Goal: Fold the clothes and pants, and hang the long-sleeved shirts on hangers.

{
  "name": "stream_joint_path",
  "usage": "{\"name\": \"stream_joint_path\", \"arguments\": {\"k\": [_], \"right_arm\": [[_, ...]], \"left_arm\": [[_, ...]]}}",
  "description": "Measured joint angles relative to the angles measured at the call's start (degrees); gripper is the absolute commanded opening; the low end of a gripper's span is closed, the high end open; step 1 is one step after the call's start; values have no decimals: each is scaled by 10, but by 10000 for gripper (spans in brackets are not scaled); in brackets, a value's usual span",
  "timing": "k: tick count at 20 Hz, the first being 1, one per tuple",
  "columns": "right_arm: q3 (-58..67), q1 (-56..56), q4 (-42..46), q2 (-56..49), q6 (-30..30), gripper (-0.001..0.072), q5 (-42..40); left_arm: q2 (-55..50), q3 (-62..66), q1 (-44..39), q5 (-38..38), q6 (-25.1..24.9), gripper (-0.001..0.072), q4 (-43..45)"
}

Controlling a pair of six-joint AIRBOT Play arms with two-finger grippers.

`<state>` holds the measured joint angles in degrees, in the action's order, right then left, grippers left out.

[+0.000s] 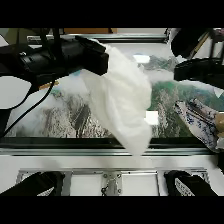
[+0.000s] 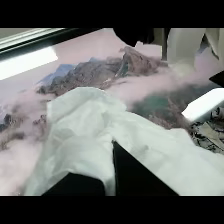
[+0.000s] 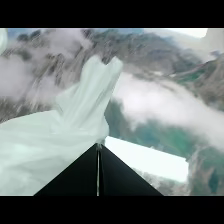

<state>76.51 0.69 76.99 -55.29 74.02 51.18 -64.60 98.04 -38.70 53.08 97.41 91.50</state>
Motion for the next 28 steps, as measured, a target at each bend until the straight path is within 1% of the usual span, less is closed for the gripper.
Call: {"name": "stream_joint_path", "arguments": {"k": [2, 4, 7, 9, 13, 14, 15, 16, 20, 23, 24, 26, 28], "right_arm": [[3, -15, 5, 24, 2, 15, -15], [4, -23, 9, 44, 2, 16, -26], [5, -27, 9, 60, 4, 16, -34], [5, -28, 2, 61, 4, 22, -36], [5, -30, -26, 38, 4, 36, 7], [5, -30, -34, 25, 6, 243, 27], [4, -30, -39, 10, 11, 658, 46], [3, -30, -43, -7, 18, 715, 67], [-21, -32, -42, -87, 65, 715, 125], [-84, -52, -42, -141, 101, 716, 139], [-111, -63, -55, -155, 109, 716, 137], [-166, -90, -108, -180, 116, 716, 120], [-214, -114, -190, -206, 107, 716, 96]], "left_arm": [[-7, -5, 20, 24, 16, 14, 2], [-6, -49, 54, 49, 35, 15, 2], [5, -165, 107, 71, 66, 15, 2], [10, -251, 134, 79, 77, 15, -6], [14, -377, 169, 78, 87, 15, -50], [14, -396, 173, 76, 87, 15, -57], [14, -412, 176, 75, 87, 15, -63], [14, -422, 178, 73, 89, 15, -67], [15, -442, 182, 71, 91, 15, -77], [15, -447, 183, 71, 91, 15, -79], [15, -448, 183, 71, 91, 15, -80], [15, -449, 183, 70, 91, 15, -80], [15, -449, 183, 68, 90, 15, -81]]}}
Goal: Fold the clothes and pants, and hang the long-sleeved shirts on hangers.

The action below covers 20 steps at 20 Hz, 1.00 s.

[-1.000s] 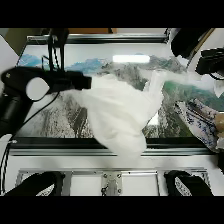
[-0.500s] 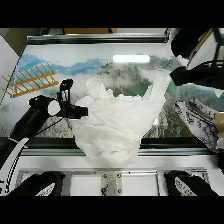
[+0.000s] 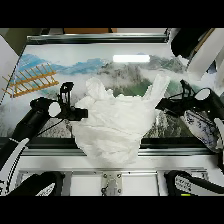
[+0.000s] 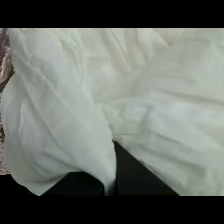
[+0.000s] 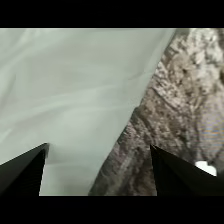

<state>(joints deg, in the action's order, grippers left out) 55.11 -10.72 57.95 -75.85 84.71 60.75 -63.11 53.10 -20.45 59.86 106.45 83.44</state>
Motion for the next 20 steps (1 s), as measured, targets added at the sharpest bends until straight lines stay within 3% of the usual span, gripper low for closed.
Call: {"name": "stream_joint_path", "arguments": {"k": [3, 4, 5, 6, 11, 15, 20], "right_arm": [[-42, -12, -124, -42, -46, 715, -28], [-48, -10, -155, -54, -60, 651, -36], [-53, -5, -181, -65, -73, 279, -42], [-56, 0, -201, -72, -85, 10, -47], [-17, -3, -237, -56, -128, 12, -45], [158, -31, -235, 51, -138, 12, 23], [342, -39, -238, 177, -136, 11, 39]], "left_arm": [[0, 0, 0, -5, -2, 15, 0], [0, 0, 0, -7, -2, 15, -1], [0, 0, 0, -8, -2, 15, -1], [0, 0, 0, -9, -2, 15, -1], [3, 44, 0, 3, -2, 15, 37], [59, 236, -3, 7, -1, 14, 90], [151, 404, -57, -50, -1, 14, 106]]}}
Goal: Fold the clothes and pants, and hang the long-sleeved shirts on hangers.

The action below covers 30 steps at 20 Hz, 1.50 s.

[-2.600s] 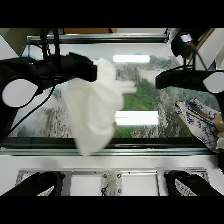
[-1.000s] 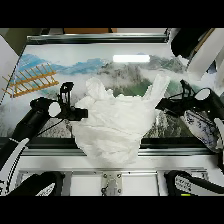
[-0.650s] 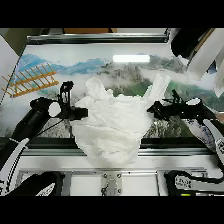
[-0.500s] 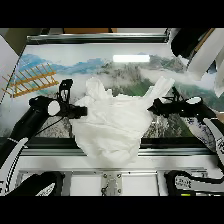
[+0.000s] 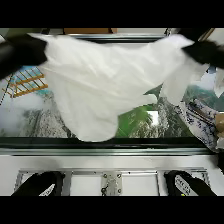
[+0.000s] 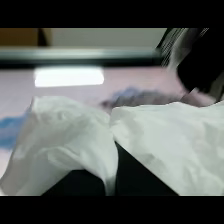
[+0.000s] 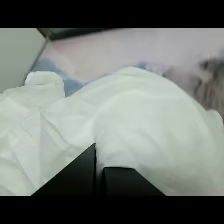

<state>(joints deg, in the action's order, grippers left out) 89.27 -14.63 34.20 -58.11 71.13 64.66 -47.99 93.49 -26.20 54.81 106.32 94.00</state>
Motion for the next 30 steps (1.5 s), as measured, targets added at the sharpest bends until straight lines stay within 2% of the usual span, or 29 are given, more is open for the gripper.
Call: {"name": "stream_joint_path", "arguments": {"k": [5, 8, 12, 16, 17, 18, 19, 22, 25, 28, 30], "right_arm": [[66, -2, -4, 97, 7, 12, -57], [75, -2, -4, 117, 23, 11, -79], [79, 0, -4, 89, 42, 12, -71], [80, 30, 23, -2, 50, 25, -40], [80, 45, 39, -34, 52, 214, -33], [80, 59, 56, -65, 53, 516, -27], [80, 72, 71, -100, 54, 699, -22], [80, 89, 98, -181, 54, 691, -17], [81, 72, 109, -213, 54, 679, -22], [81, 32, 113, -198, 54, 679, -26], [81, 2, 117, -175, 54, 679, -26]], "left_arm": [[52, 76, -69, -41, 0, 14, 7], [58, 92, -77, -68, -3, 14, 16], [19, 97, -33, -62, -7, 15, 31], [-76, 99, 53, -16, -7, 14, 34], [-104, 99, 72, -8, -7, 14, 35], [-134, 99, 88, -1, -7, 14, 35], [-164, 99, 100, 4, -7, 14, 35], [-235, 99, 102, 12, -14, 14, 35], [-279, 99, 60, 25, -23, 14, 35], [-287, 72, -31, 55, -21, 14, 35], [-279, 29, -122, 62, -11, 15, 35]]}}
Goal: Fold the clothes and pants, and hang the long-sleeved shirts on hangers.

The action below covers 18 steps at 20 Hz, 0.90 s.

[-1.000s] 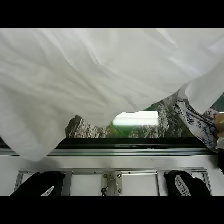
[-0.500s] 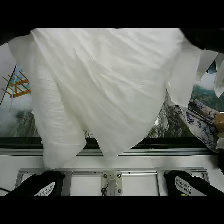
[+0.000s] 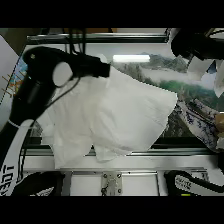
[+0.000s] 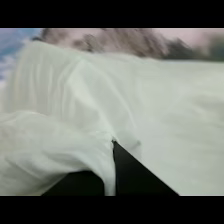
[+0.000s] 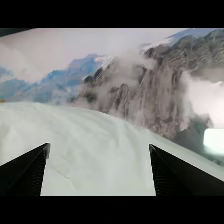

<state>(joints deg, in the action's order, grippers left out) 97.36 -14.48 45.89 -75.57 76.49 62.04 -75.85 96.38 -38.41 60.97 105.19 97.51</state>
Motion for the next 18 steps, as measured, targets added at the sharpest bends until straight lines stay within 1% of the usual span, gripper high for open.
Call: {"name": "stream_joint_path", "arguments": {"k": [2, 3, 4, 5, 7, 8, 10, 13, 16, 18], "right_arm": [[0, -27, 1, 24, 0, 679, 0], [0, -38, 1, 34, 0, 679, 0], [0, -47, 2, 42, 0, 679, 0], [0, -54, 3, 50, 0, 679, 0], [0, -64, 5, 59, -1, 679, 1], [0, -67, 5, 61, -2, 679, 3], [0, -70, 5, 65, -2, 679, 7], [0, -72, 7, 67, -2, 679, 13], [0, -73, 7, 67, -2, 679, 16], [0, -73, 7, 67, -2, 679, 16]], "left_arm": [[4, -50, -104, -6, 5, 18, -3], [3, -73, -155, -13, 7, 260, -4], [0, -91, -198, -20, 9, 600, -4], [-5, -105, -238, -26, 14, 687, -4], [-12, -113, -286, -26, 22, 688, -2], [-12, -109, -294, -24, 25, 687, -2], [-5, -92, -279, -17, 29, 687, 2], [10, -61, -195, -13, 33, 687, 3], [11, -46, -68, -9, 35, 687, 2], [-4, -41, 31, 4, 34, 687, -5]]}}
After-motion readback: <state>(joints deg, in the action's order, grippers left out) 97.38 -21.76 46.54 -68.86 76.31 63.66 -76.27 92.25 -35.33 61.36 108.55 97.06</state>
